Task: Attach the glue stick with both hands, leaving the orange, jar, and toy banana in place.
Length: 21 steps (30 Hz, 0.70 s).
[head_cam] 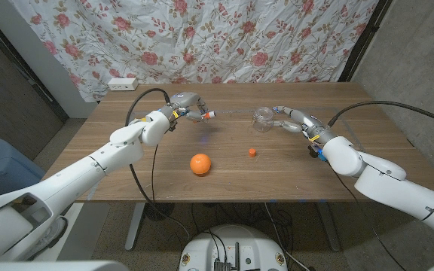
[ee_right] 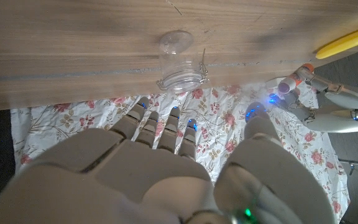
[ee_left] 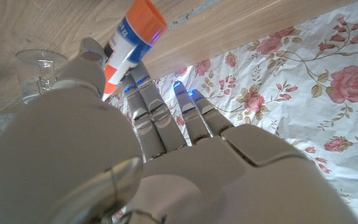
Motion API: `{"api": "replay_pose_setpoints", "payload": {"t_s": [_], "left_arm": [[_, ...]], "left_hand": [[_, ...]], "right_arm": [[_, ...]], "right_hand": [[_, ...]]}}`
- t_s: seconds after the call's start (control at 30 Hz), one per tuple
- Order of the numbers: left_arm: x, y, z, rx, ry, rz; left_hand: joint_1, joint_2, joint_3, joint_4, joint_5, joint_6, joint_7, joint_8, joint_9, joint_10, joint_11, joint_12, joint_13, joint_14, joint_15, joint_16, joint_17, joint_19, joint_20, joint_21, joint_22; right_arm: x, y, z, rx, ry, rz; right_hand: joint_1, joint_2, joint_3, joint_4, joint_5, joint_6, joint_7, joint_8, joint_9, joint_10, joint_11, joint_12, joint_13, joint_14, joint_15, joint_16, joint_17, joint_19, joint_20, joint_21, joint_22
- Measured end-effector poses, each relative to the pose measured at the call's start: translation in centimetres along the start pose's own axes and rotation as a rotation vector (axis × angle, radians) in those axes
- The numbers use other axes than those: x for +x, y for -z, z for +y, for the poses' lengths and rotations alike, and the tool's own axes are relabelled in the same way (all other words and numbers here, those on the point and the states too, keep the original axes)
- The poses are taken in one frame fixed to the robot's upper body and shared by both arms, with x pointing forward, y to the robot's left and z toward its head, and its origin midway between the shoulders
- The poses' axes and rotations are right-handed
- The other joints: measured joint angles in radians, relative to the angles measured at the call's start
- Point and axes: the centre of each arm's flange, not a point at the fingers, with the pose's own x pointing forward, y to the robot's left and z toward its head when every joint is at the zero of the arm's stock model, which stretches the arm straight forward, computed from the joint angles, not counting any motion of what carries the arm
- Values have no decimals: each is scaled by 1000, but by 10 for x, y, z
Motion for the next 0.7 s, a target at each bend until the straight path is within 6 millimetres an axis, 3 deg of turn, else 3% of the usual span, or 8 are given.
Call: {"api": "replay_pose_setpoints", "payload": {"t_s": [0.23, 0.47, 0.7], "left_arm": [[1, 0, 0, -26, -5, 1], [1, 1, 0, -51, -12, 3], [2, 1, -2, -72, -12, 5]], "left_hand": [[-3, 3, -2, -1, 0, 5, -3, -8, 0, 2, -2, -1, 0, -21, 0, 0, 0, -10, 1, 0, 0], [-6, 6, -6, 3, 1, 5, -3, -13, 0, -2, -6, -4, 0, -28, -1, 0, 0, -10, 1, 0, 0], [-6, 6, -6, 3, 1, 5, -3, -16, 0, -3, -7, -4, 0, -31, -1, -4, 0, -14, -3, 0, 0]], "right_arm": [[-1, -15, 2, -90, -31, 2], [-2, -25, 4, -185, -53, 4], [-3, -31, 6, -254, -85, 4]], "right_hand": [[37, -37, 1, 1, -8, 23, 5, 8, 0, 18, -4, 7, 5, 7, 7, 0, 0, 4, 3, 4, 0], [56, -56, 4, 4, -15, 39, 10, 16, 0, 35, -36, 8, 5, 7, 7, 7, 0, 4, 3, 4, 0], [68, -68, 8, 8, -15, 42, 7, 16, 0, 36, -47, 8, 5, 7, 7, 7, 3, 4, 3, 4, 0]]}}
